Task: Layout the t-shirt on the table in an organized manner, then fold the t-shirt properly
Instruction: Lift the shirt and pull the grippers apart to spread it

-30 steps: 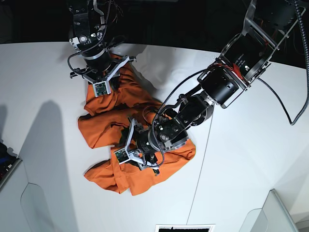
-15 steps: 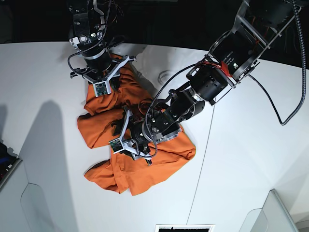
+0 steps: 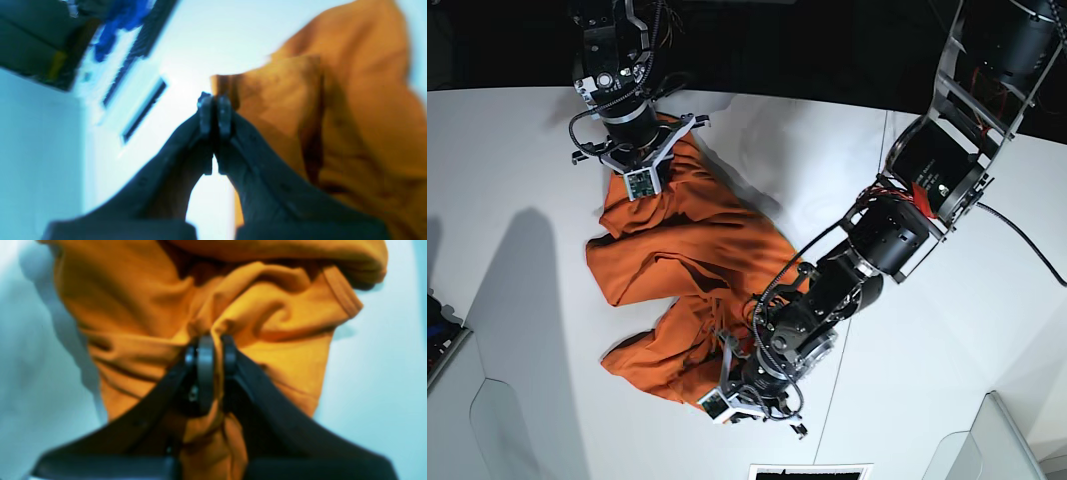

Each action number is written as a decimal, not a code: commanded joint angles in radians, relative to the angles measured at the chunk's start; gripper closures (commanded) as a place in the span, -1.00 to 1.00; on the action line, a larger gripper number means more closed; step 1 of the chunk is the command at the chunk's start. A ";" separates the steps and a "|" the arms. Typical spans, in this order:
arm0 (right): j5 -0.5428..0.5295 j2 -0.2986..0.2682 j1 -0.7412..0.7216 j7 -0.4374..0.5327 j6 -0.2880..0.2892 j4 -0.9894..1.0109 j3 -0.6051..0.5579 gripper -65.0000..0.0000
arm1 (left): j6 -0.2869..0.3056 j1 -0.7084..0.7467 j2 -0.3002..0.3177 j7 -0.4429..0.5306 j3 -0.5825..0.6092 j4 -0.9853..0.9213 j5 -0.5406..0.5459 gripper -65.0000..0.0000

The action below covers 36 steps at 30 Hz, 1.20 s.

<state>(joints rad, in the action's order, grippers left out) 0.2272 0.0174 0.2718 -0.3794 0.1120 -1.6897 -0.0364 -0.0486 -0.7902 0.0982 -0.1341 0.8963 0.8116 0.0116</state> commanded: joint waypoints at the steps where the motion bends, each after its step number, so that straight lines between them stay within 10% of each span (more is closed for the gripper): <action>1: 0.020 -0.004 0.006 -0.045 -0.005 -0.004 0.021 1.00 | -0.015 -0.044 0.020 0.005 -0.010 0.014 -0.005 1.00; 16: -0.042 -0.117 0.006 -0.041 0.014 -0.004 0.179 1.00 | -0.009 -0.084 0.447 -0.087 -0.199 0.014 0.124 1.00; 23: -0.183 -0.134 -0.012 0.002 -0.005 -0.004 0.180 0.20 | 0.155 -0.026 0.584 -0.253 -0.205 0.014 0.329 0.26; 36: -0.267 -0.133 -0.083 0.011 -0.001 -0.188 0.180 0.12 | 0.458 0.209 0.663 -0.298 -0.509 0.156 0.532 0.18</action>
<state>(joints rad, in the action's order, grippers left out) -0.0334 -0.1131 0.2008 -0.3908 0.1146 -1.8603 0.1410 0.4080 -0.5522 0.7467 -0.4500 0.3973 0.9520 0.5400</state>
